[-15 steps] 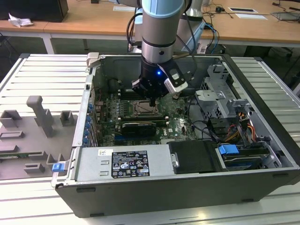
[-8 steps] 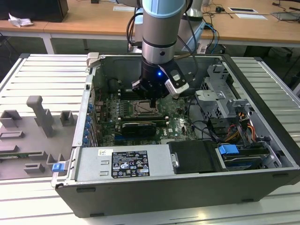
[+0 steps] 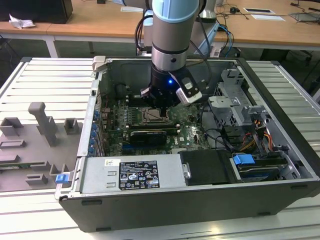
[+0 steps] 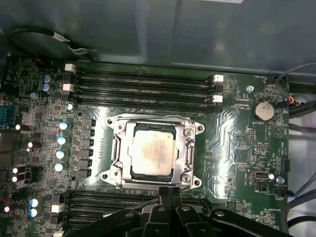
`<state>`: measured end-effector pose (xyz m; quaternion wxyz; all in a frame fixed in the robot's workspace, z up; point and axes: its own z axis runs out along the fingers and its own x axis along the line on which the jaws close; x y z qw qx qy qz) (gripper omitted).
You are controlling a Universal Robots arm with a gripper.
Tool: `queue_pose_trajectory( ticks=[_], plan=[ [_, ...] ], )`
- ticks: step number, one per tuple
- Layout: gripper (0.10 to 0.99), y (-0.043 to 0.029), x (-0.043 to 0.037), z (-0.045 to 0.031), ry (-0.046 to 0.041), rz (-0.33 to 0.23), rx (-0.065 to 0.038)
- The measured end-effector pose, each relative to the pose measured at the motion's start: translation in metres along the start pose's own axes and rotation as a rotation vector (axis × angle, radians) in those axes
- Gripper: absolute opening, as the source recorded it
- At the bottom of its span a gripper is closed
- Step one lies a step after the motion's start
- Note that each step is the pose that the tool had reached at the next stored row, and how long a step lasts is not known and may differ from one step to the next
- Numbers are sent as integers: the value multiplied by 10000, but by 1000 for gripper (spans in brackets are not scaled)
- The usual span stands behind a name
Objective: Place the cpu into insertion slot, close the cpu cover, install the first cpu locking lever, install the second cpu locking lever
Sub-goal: 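Install the second cpu locking lever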
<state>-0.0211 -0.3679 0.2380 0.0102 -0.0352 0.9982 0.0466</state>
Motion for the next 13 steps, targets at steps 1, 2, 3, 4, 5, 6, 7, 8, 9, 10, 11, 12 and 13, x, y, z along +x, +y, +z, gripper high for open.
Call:
queue_pose_trajectory(
  ticks=[1, 2, 3, 4, 5, 6, 7, 8, 9, 10, 11, 12, 13],
  plan=[
    [106, 0, -1, 0, 32, 0, -2],
    [106, -1, 0, 0, 115, 9, -8],
    [106, -1, 0, -1, 167, 14, -13],
    [106, -1, 0, 0, 218, 20, -18],
    [106, -4, 0, 0, 294, 27, -48],
    [106, -10, 0, 0, 313, 29, -112],
    [106, -17, 1, -1, 318, 30, -201],
    [106, -36, 2, -2, 307, 32, -428],
    [106, -50, 3, -4, 295, 30, -612],
    [106, -72, 4, -6, 283, 30, -779],
    [106, -96, 6, -8, 278, 31, -849],
    [106, -153, 10, -14, 274, 31, -915],
    [106, -173, 12, -15, 271, 30, -931]
  ],
)
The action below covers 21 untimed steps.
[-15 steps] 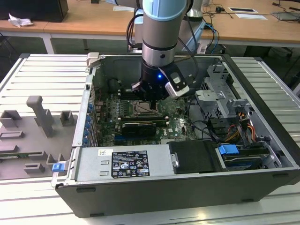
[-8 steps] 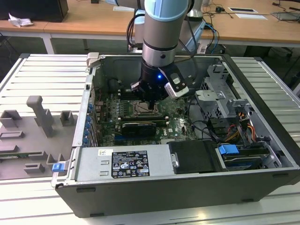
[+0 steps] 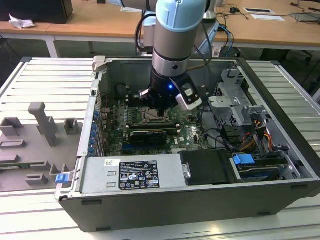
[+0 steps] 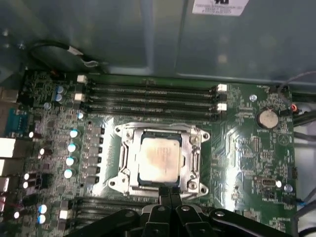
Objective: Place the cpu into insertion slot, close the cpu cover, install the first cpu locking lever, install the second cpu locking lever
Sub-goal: 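Install the second cpu locking lever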
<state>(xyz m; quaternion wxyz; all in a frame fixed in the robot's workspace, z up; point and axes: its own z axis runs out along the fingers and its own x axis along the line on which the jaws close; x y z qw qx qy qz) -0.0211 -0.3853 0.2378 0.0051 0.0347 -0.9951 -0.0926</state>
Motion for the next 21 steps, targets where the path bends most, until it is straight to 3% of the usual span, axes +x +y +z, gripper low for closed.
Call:
queue_pose_trajectory(
  ticks=[3, 6, 10, 12, 14, 15, 17, 21],
  plan=[
    [106, -59, 58, -2, 2, -45, -103],
    [106, -106, 112, 1, 17, -137, -140],
    [106, -107, 171, 11, 17, -138, -139],
    [106, -110, 277, 66, 17, -135, -139],
    [106, -120, 281, 116, 14, -137, -182],
    [106, -122, 290, 125, 12, -136, -206],
    [106, -125, 367, 159, 0, -148, -393],
    [106, -137, 404, 218, -6, -165, -492]
  ],
)
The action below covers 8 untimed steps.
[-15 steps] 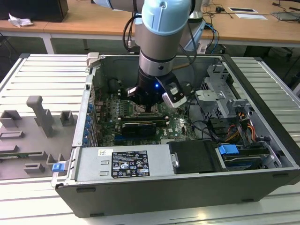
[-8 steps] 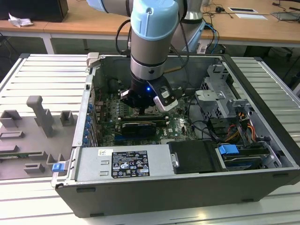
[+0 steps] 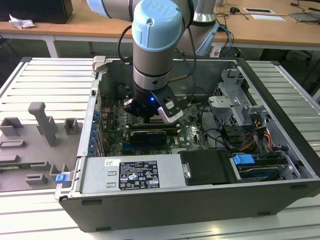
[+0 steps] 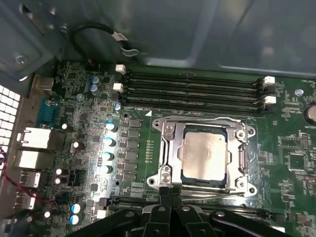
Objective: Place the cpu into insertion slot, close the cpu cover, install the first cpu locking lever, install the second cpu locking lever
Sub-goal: 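Install the second cpu locking lever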
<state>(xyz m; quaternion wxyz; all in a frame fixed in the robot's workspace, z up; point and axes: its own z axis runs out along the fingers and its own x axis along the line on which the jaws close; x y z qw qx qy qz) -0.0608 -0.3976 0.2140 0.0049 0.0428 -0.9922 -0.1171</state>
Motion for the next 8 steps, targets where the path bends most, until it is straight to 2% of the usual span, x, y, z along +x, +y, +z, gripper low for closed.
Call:
queue_pose_trajectory(
  ticks=[3, 6, 7, 8],
  plan=[
    [106, -12, 4, 41, -3, -1, -45],
    [106, -37, 18, 46, -25, -6, -300],
    [106, -58, 31, 48, -38, -7, -432],
    [106, -74, 61, 54, -44, -9, -510]
  ],
)
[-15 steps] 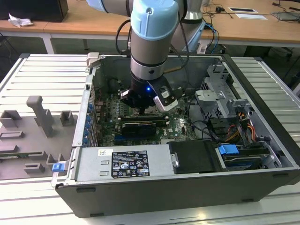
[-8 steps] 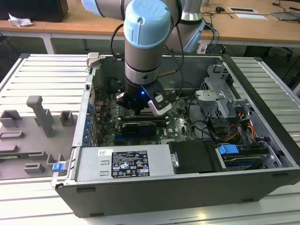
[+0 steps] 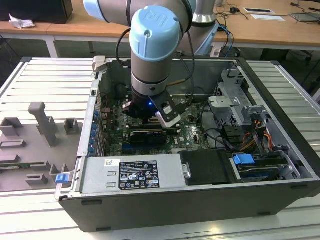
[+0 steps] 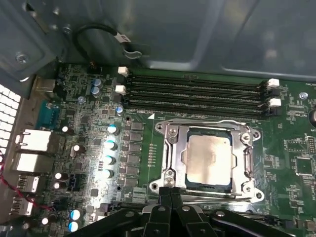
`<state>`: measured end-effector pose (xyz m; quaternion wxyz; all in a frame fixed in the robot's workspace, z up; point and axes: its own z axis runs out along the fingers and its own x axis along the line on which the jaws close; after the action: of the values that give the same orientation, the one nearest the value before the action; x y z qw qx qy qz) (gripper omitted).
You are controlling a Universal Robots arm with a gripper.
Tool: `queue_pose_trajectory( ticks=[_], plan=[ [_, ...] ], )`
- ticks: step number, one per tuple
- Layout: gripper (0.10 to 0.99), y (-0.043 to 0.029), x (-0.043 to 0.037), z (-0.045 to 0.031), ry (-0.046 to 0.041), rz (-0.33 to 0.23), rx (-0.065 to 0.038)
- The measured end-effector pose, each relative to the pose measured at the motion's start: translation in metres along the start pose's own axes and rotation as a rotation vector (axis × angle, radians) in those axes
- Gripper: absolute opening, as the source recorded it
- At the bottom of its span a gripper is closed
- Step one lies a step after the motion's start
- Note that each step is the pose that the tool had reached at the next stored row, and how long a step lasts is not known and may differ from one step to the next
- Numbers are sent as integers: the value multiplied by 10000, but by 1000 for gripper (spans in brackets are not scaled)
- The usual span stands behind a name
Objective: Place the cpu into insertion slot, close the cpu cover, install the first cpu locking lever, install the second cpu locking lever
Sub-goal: 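Install the second cpu locking lever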
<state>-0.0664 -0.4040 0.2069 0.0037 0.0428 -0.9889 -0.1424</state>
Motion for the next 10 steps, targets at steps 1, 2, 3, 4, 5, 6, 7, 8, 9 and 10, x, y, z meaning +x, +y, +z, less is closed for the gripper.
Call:
queue_pose_trajectory(
  ticks=[1, 2, 3, 4, 5, 6, 7, 8, 9, 10],
  plan=[
    [106, -11, 15, 7, -4, -2, -44],
    [106, -16, 18, 15, -8, -4, -81],
    [106, -18, 21, 22, -12, -6, -120],
    [106, -19, 31, 28, -18, -5, -185],
    [106, -21, 41, 32, -24, -7, -240],
    [106, -26, 45, 39, -30, -11, -284],
    [106, -29, 48, 47, -34, -13, -319],
    [106, -34, 53, 63, -43, -13, -379],
    [106, -36, 56, 70, -46, -13, -410],
    [106, -39, 58, 78, -49, -12, -441]
  ],
)
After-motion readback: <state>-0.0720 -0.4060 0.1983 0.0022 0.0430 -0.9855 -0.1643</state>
